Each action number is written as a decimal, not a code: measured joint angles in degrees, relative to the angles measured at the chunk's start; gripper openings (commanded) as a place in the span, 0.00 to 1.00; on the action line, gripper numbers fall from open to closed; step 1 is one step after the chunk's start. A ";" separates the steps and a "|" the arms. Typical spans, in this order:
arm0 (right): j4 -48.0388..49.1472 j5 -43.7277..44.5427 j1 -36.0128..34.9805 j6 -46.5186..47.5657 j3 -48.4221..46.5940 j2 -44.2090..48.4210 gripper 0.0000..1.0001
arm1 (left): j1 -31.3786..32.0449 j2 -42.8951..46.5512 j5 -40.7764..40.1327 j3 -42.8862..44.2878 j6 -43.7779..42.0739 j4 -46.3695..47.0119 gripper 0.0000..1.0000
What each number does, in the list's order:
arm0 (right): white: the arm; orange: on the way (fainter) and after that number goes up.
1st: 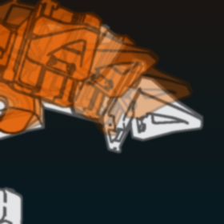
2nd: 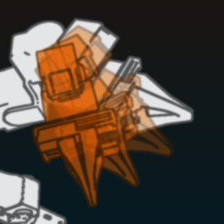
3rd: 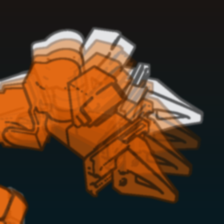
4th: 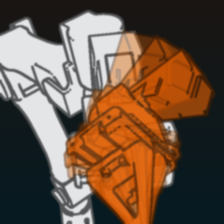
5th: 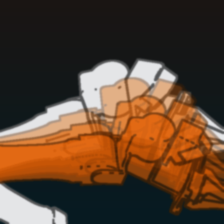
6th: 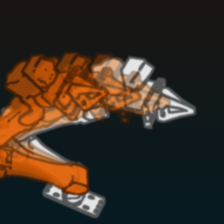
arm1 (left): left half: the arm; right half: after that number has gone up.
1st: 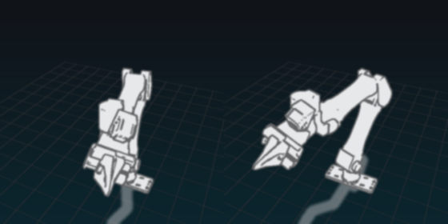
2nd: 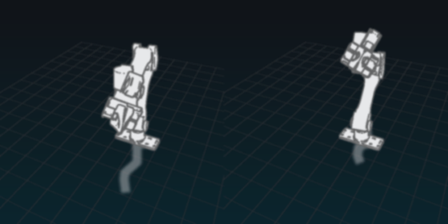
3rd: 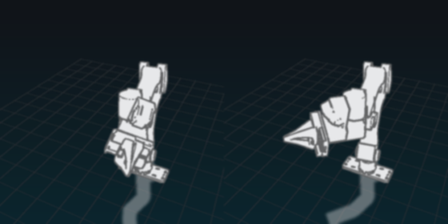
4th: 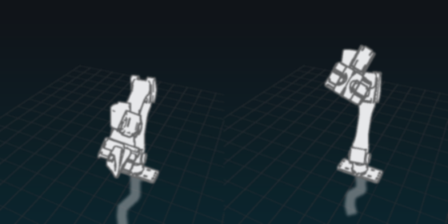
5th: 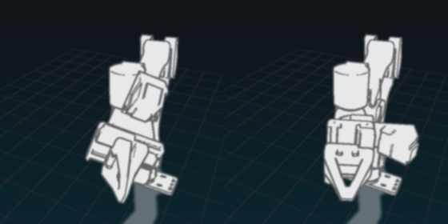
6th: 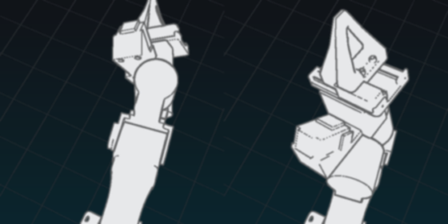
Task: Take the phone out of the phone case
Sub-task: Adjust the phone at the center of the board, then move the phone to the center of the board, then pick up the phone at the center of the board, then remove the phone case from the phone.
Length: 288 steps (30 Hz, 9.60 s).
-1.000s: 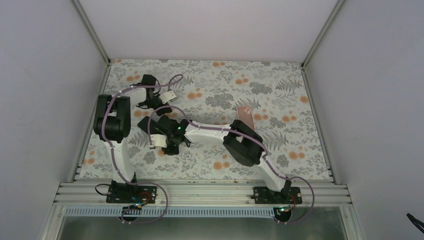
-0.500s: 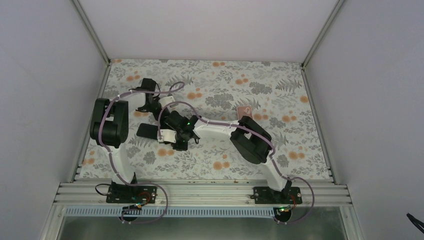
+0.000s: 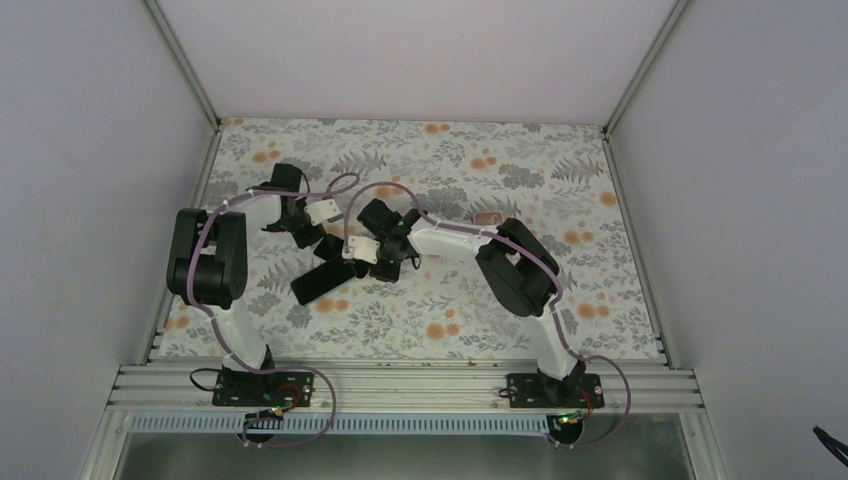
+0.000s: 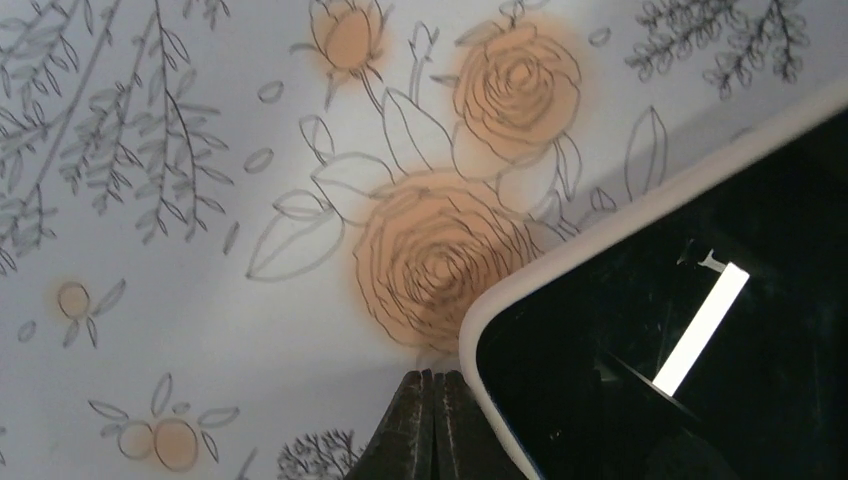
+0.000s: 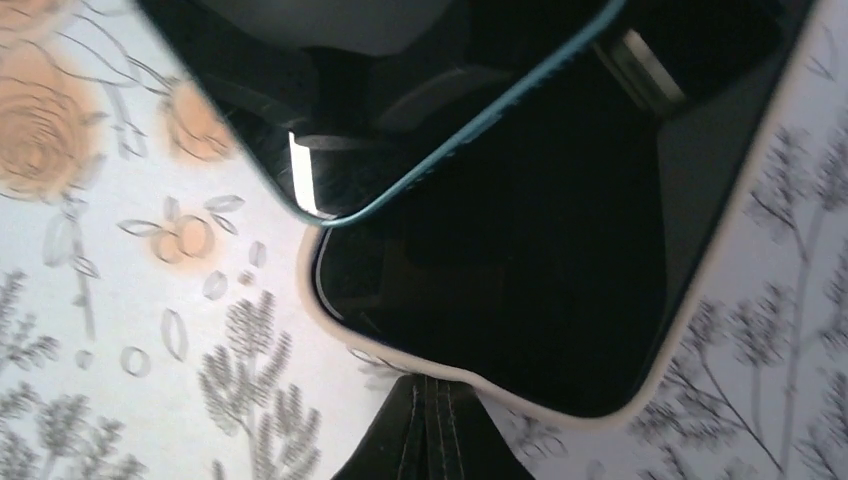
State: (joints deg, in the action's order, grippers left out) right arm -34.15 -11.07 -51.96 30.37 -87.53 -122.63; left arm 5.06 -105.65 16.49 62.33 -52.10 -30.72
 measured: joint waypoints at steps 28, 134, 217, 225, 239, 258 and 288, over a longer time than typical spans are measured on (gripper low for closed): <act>4.59 4.66 5.14 5.73 4.00 7.82 0.04 | -14.49 5.86 4.07 0.50 2.60 -9.40 0.75; -3.06 8.59 -3.76 -13.86 -14.16 -7.93 0.56 | -28.79 9.66 15.28 -1.79 1.22 -12.22 0.83; -5.64 9.20 1.62 -13.46 -15.32 -3.43 0.67 | -6.54 -17.27 36.83 23.89 15.67 -33.73 0.84; -7.13 9.05 0.52 -13.46 -19.23 -3.67 0.67 | -6.05 -19.41 39.98 25.53 15.28 -36.09 0.66; -7.82 9.25 0.52 -12.72 -22.36 -6.47 0.79 | -5.31 -20.35 45.20 26.29 7.52 -43.95 0.05; -13.40 -15.72 17.88 0.09 -6.29 21.62 0.98 | -1.99 -10.99 41.64 34.64 -5.97 -45.68 0.02; -6.78 -31.23 26.60 7.15 5.49 30.29 0.80 | 5.57 4.46 45.92 31.08 -18.10 -47.21 0.02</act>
State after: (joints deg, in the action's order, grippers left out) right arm -40.93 -42.30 -25.36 37.52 -82.04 -92.33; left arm 10.63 -101.19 62.41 93.41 -70.19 -77.93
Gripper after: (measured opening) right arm 0.802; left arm 0.108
